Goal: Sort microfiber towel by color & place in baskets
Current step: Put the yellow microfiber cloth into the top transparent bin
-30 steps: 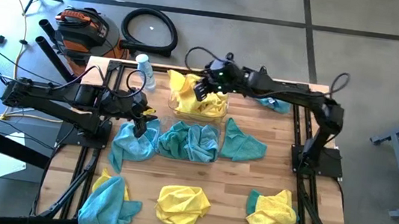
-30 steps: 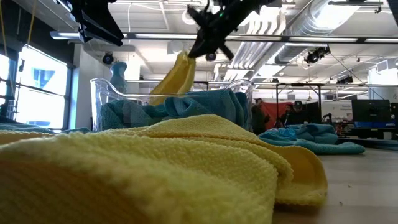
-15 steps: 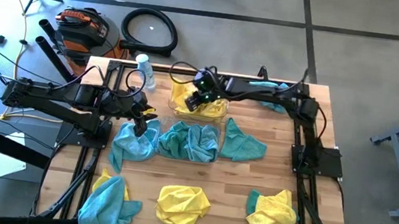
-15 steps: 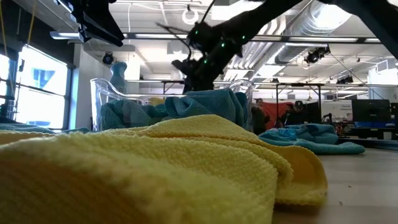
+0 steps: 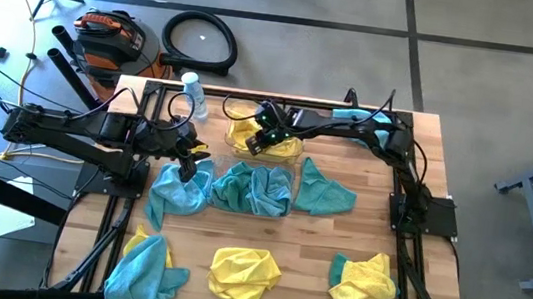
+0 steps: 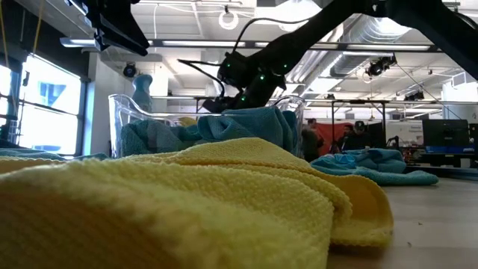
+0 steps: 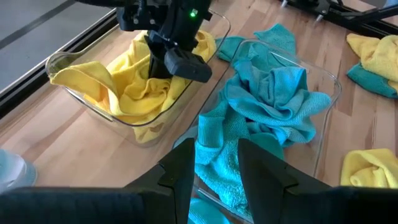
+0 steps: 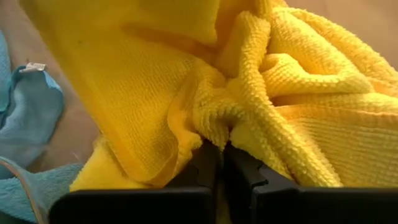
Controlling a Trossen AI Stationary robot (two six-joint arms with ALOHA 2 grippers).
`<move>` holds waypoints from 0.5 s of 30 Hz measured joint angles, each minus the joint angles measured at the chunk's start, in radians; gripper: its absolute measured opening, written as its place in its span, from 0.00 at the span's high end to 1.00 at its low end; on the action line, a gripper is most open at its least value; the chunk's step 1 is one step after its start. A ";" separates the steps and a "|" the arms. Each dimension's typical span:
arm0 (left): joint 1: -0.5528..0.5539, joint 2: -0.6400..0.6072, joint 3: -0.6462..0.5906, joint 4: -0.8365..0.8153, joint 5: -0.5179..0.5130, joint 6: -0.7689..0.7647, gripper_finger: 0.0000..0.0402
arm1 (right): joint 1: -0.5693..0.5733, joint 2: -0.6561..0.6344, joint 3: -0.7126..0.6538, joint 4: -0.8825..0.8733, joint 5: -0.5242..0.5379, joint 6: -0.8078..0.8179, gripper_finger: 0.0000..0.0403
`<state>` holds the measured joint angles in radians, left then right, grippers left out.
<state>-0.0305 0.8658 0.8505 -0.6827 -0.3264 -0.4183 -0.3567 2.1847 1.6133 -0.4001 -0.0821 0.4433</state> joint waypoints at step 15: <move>0.000 0.000 0.000 -0.003 0.000 0.001 0.73 | -0.017 -0.141 -0.005 -0.036 0.002 0.052 0.67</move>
<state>-0.0307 0.8658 0.8505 -0.6853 -0.3260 -0.4171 -0.3733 2.0435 1.6085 -0.4360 -0.0799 0.4957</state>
